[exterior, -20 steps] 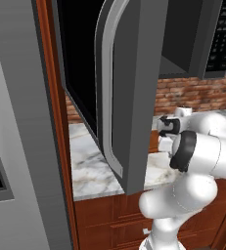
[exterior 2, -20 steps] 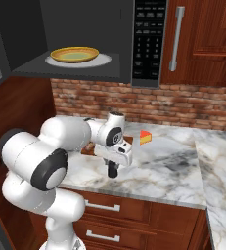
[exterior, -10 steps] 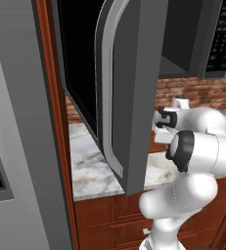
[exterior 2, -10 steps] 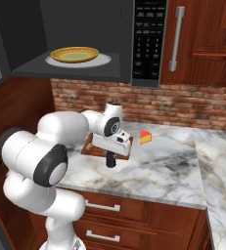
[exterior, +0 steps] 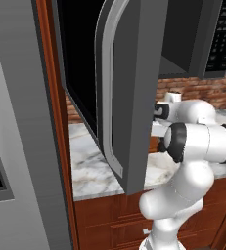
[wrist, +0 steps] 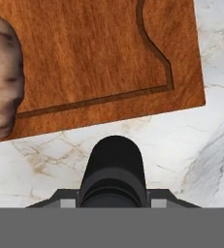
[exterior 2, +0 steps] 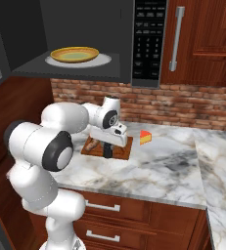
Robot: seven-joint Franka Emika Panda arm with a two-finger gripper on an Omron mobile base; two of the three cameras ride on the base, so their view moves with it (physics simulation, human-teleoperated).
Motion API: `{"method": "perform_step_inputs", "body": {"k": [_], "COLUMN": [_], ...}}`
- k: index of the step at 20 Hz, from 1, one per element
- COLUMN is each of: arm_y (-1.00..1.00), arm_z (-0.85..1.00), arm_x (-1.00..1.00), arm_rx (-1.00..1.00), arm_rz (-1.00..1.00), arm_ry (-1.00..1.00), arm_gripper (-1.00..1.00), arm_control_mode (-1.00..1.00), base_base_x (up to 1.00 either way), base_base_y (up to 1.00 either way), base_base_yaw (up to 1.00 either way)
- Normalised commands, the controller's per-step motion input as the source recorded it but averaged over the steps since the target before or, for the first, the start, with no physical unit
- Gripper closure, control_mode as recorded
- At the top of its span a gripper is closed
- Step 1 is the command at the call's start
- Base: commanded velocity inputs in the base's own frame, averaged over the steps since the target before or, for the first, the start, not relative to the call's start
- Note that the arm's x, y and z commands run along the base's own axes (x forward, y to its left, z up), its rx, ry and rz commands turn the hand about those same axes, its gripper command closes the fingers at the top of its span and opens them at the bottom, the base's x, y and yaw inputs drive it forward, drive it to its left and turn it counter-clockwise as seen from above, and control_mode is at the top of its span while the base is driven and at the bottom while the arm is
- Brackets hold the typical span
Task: Retrieve the reheated potato from the microwave, then place the potato, cheese, and condiment on the cutting board.
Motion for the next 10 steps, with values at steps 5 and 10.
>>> {"method": "perform_step_inputs", "body": {"k": [5, 10], "arm_y": [0.16, 0.22], "arm_z": [0.0, -0.03], "arm_x": [0.47, 0.34], "arm_rx": [0.06, 0.07], "arm_rz": [0.08, 0.09], "arm_ry": [0.0, 0.0], "arm_gripper": [1.0, 1.0], "arm_control_mode": [-1.0, -1.0], "base_base_x": [0.0, 0.0], "base_base_y": [0.0, 0.0], "base_base_yaw": [0.0, 0.0]}}
